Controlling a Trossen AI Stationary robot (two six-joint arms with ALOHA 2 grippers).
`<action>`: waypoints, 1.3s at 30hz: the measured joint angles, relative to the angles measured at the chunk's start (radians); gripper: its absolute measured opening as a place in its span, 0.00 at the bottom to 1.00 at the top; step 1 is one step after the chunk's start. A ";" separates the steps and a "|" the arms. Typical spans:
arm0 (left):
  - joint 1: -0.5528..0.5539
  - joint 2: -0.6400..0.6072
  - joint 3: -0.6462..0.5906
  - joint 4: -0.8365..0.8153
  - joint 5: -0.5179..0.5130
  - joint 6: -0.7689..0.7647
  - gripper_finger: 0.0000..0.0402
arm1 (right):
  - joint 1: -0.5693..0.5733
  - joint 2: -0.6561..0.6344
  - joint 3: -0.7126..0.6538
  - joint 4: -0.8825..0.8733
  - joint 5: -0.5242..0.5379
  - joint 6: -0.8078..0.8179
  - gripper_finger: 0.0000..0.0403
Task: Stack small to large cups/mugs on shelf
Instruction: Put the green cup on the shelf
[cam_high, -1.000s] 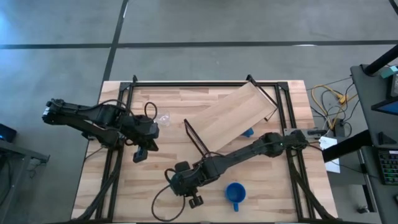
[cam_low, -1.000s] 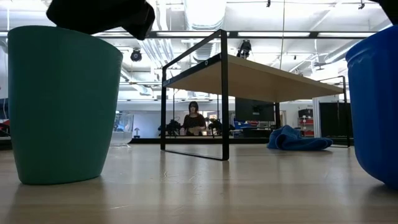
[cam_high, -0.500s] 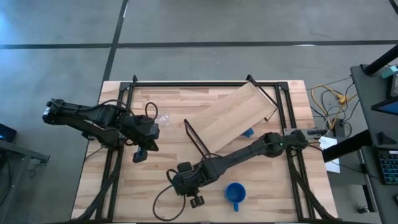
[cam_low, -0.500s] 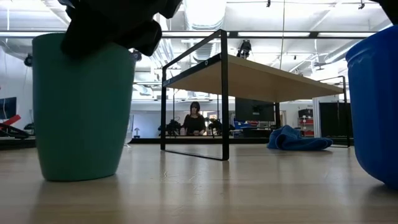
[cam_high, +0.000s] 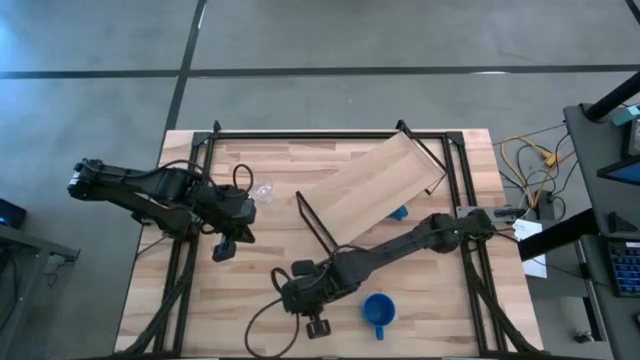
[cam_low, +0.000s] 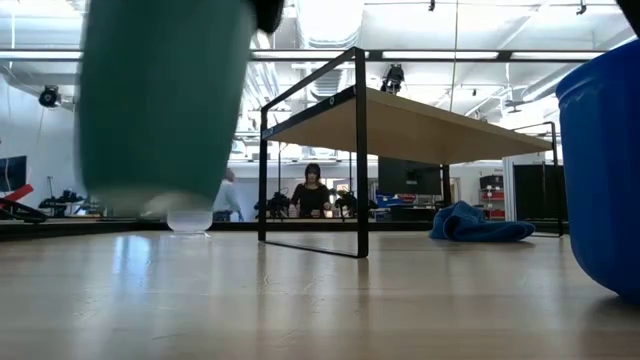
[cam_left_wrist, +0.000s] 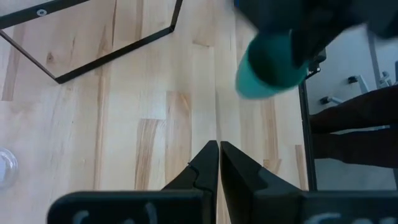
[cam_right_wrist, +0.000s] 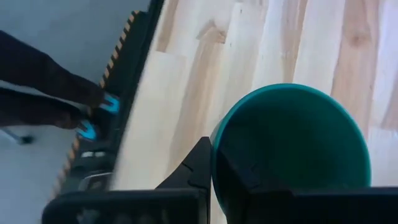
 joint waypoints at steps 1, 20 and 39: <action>0.000 0.000 0.000 0.000 0.000 0.009 0.00 | 0.005 -0.024 -0.010 -0.015 0.003 0.031 0.02; 0.001 0.002 0.000 0.001 0.000 0.005 0.00 | 0.111 -0.301 -0.041 -0.576 0.283 0.745 0.02; 0.000 0.001 0.000 0.002 0.000 0.003 0.00 | -0.214 -0.903 -0.494 -0.595 0.605 0.781 0.02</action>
